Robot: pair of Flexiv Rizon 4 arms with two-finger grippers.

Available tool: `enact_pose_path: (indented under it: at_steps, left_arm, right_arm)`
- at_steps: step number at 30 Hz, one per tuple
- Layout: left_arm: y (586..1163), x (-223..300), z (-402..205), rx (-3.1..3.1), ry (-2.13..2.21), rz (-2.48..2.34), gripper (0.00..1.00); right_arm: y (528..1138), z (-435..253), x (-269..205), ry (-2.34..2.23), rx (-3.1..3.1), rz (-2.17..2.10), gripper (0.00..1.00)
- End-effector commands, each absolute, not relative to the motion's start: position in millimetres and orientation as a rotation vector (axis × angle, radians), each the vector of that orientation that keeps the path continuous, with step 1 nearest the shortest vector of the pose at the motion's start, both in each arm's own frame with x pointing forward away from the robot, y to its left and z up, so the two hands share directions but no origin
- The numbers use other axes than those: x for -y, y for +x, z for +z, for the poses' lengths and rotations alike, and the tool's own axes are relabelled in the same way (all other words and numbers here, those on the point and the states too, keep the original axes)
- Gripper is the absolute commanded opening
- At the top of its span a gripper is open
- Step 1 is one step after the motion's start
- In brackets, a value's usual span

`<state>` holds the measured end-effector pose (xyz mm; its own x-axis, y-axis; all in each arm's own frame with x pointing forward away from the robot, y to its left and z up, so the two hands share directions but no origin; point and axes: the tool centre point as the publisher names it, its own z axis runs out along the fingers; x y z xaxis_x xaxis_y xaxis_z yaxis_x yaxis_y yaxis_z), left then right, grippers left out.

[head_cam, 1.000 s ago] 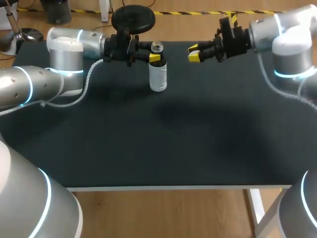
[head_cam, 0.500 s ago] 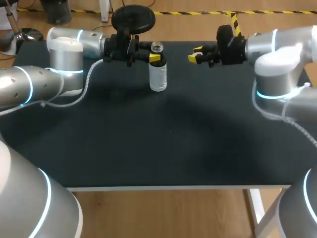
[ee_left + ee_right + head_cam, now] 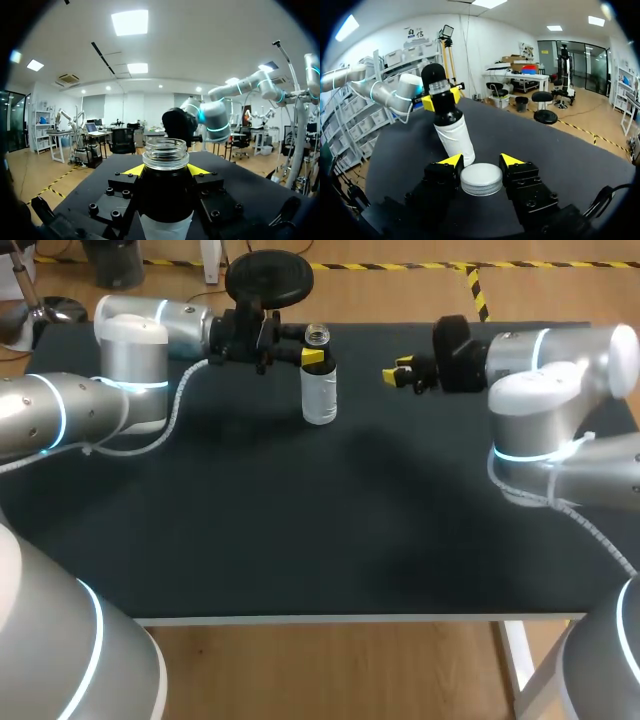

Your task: Unscrew the bottle cap

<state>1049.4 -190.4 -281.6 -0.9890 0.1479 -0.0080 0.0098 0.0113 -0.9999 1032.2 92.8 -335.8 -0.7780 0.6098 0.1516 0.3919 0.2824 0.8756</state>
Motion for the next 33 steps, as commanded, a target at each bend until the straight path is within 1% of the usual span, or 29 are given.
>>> enact_pose_path:
  at_steps: [1,9,19,20,22,23,25,33]
  left_arm:
    - [1050.5,191.1,-281.6,2.161,-0.169,2.134,0.00]
    - [1050.5,191.1,-281.6,2.161,-0.169,2.134,0.00]
    - [1050.5,191.1,-281.6,2.161,-0.169,2.134,0.00]
    - [1050.5,191.1,-281.6,2.161,-0.169,2.134,0.00]
    - [1050.5,191.1,-281.6,2.161,-0.169,2.134,0.00]
    - [1050.5,191.1,-281.6,2.161,-0.169,2.134,0.00]
    - [1050.5,191.1,-281.6,2.161,-0.169,2.134,0.00]
    - [1050.5,191.1,-281.6,2.161,-0.169,2.134,0.00]
  right_arm:
    - [1026.5,-339.4,-83.0,0.958,-2.343,1.475,0.00]
    - [1022.6,-359.0,-60.0,1.017,-2.319,1.470,0.00]
    - [1017.3,-391.0,-52.7,1.078,-2.375,1.502,0.00]
    - [1018.4,-398.4,-52.3,1.092,-2.380,1.540,0.05]
    - [1017.2,-409.6,-50.4,1.133,-2.404,1.524,0.25]
    - [1016.0,-413.9,-49.2,1.155,-2.398,1.529,0.37]
    - [1013.6,-418.7,-46.7,1.164,-2.388,1.538,1.00]
    - [1009.8,-426.8,-39.7,1.197,-2.384,1.528,1.00]
